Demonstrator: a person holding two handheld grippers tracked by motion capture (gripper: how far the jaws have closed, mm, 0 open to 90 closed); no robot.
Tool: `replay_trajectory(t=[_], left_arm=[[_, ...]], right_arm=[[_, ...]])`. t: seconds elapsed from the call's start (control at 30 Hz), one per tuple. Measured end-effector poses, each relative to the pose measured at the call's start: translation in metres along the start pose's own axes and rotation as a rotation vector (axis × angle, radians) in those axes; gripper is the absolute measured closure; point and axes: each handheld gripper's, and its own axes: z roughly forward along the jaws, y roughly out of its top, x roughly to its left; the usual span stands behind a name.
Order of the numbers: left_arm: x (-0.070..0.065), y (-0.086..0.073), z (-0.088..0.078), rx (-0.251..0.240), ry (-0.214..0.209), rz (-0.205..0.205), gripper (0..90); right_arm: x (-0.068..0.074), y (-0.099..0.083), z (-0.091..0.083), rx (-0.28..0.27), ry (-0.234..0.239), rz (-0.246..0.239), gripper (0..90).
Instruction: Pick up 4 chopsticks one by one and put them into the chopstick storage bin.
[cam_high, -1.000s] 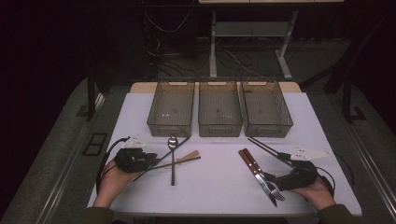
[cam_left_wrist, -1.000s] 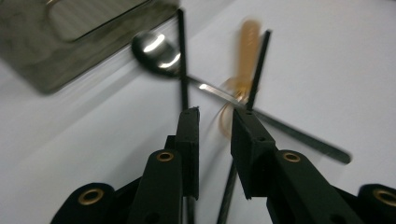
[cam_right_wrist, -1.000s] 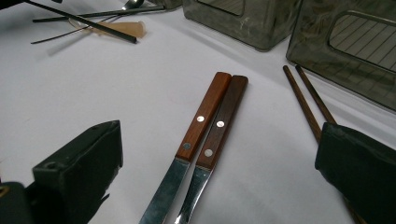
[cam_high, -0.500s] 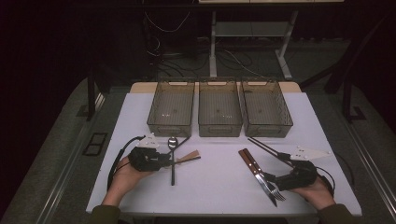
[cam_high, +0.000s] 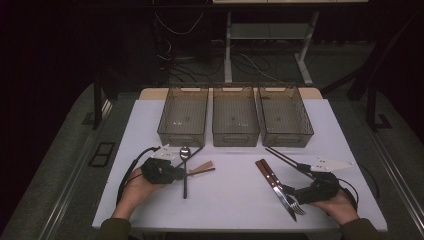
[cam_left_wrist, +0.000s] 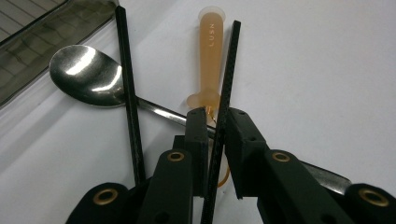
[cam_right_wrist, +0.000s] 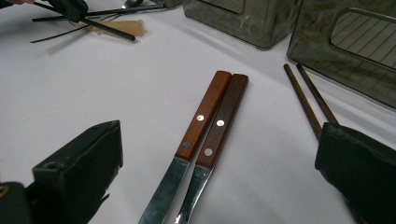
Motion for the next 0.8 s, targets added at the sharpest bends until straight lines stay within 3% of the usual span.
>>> replay_trajectory(t=[0.3, 0.8], left_arm=[[0.0009, -0.0006, 0.0028, 0.035, 0.001, 0.021, 79.4], [-0.0006, -0.0006, 0.0039, 0.032, -0.009, 0.016, 84.2]], right_arm=[[0.0, 0.0001, -0.0004, -0.001, 0.0, 0.0, 1.1], [0.0, 0.0001, -0.0007, -0.002, 0.0, -0.002, 1.1]])
